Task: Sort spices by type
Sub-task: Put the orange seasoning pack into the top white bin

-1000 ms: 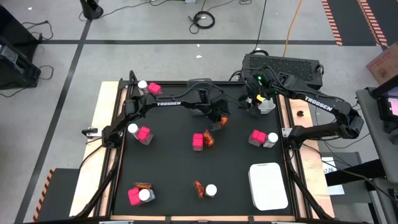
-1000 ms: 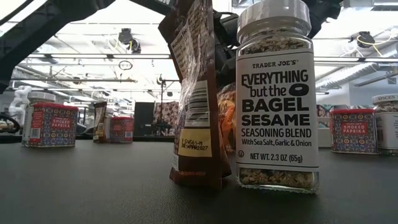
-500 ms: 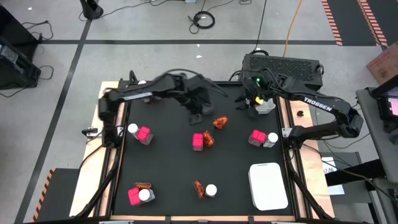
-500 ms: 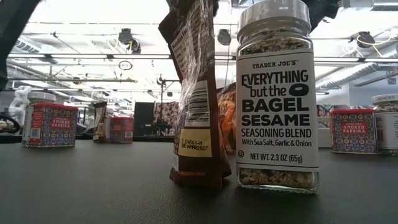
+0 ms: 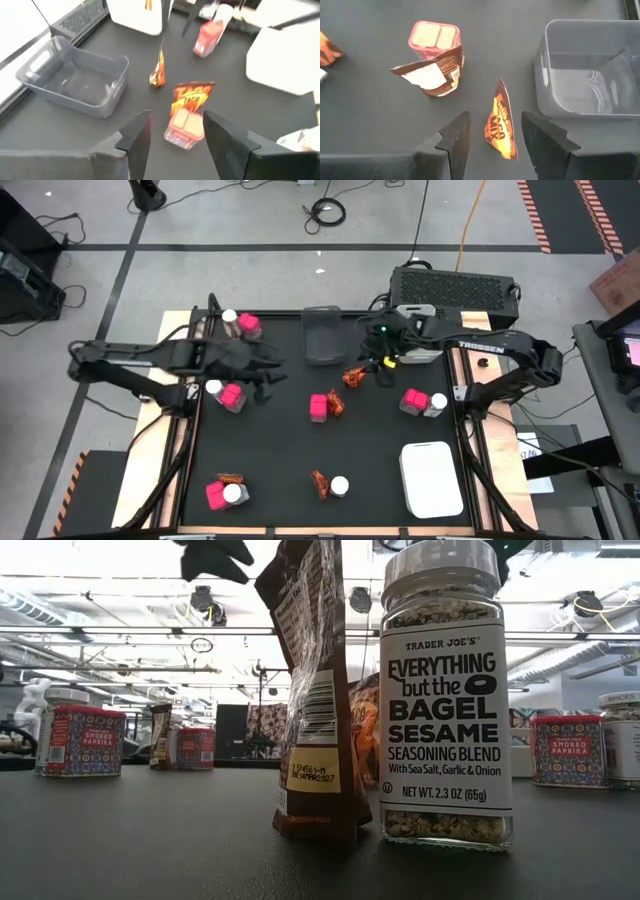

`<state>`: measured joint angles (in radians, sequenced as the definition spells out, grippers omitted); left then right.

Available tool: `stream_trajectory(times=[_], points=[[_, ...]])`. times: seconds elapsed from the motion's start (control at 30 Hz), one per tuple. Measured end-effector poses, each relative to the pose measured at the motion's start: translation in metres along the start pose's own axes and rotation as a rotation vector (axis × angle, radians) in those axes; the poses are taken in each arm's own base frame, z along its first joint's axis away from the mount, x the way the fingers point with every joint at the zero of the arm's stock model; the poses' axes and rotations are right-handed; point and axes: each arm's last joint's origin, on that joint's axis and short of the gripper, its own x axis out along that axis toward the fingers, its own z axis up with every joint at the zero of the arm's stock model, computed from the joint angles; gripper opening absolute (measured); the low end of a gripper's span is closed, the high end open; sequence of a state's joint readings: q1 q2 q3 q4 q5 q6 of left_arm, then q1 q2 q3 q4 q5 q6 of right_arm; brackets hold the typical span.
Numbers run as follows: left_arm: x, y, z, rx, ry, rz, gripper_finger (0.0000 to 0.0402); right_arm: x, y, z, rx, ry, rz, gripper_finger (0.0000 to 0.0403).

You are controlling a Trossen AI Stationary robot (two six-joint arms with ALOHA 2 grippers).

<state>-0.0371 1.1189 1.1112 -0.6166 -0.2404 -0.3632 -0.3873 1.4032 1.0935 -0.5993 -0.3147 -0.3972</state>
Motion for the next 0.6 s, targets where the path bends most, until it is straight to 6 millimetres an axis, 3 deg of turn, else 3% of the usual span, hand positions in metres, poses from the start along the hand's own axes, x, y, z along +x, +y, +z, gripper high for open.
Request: stream_trajectory(times=[0.13, 0.4, 0.6], points=[[-0.007, 0.000, -0.021, -0.061, -0.057, -0.005, 0.0183, 0.019, -0.004, -0.002, 0.000, 0.031, 0.016, 0.0171], [-0.005, -0.004, -0.039, -0.047, -0.042, 0.029, 0.0183, 0.055, -0.016, -0.008, 0.018, 0.082, 0.001, 0.0168], [-0.005, -0.007, -0.041, -0.036, -0.047, 0.033, 0.0183, 0.065, -0.017, -0.013, 0.064, 0.119, 0.016, 0.0117]])
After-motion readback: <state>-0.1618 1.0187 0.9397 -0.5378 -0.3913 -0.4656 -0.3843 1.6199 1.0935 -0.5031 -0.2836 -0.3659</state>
